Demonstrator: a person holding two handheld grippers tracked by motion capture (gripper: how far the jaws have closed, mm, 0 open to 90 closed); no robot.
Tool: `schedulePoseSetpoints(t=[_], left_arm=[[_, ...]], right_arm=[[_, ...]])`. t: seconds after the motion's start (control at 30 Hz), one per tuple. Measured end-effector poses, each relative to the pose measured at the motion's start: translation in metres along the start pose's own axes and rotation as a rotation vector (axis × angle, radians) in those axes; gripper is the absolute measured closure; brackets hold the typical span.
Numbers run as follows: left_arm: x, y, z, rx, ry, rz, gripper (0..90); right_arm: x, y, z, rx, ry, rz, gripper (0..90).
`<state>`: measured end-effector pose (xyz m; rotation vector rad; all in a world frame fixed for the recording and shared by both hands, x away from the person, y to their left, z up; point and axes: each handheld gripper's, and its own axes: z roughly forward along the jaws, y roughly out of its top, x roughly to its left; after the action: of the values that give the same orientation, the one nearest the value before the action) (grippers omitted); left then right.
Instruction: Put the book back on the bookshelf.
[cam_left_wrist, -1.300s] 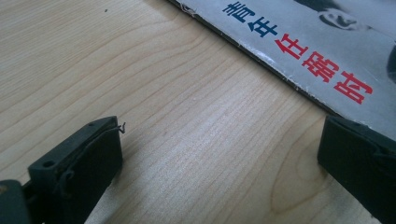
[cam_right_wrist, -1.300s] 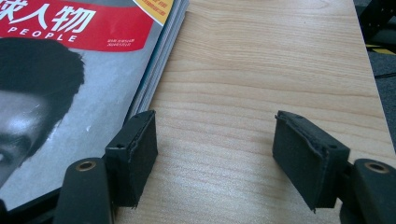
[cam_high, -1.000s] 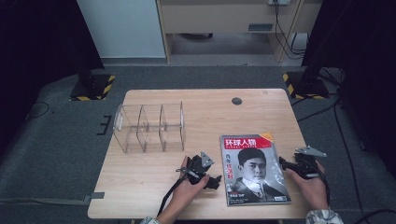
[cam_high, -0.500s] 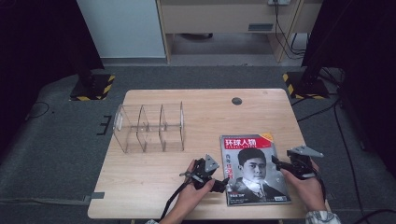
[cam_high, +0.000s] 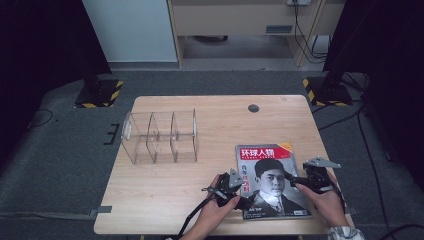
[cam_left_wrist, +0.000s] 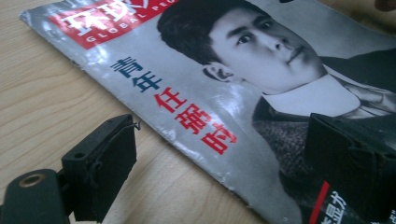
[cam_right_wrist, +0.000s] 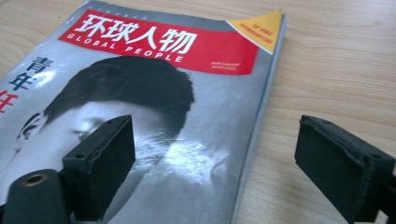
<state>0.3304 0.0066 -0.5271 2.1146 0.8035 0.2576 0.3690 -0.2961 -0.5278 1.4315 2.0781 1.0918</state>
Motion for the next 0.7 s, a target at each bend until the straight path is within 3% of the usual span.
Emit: schedulePoseSetpoints(t=[0.23, 0.47, 0.7], left_arm=[[-0.011, 0.0, 0.006, 0.011, -0.023, 0.06, 8.8], [-0.021, -0.001, 0.012, 0.031, -0.06, 0.117, 8.4], [-0.026, -0.001, 0.015, 0.067, -0.04, 0.153, 7.2]], right_arm=[[0.003, 0.0, 0.003, 0.023, 0.028, -0.018, 8.9], [0.004, -0.002, 0.006, 0.053, 0.049, -0.026, 13.3], [0.007, -0.003, 0.009, 0.079, 0.051, -0.038, 14.5]])
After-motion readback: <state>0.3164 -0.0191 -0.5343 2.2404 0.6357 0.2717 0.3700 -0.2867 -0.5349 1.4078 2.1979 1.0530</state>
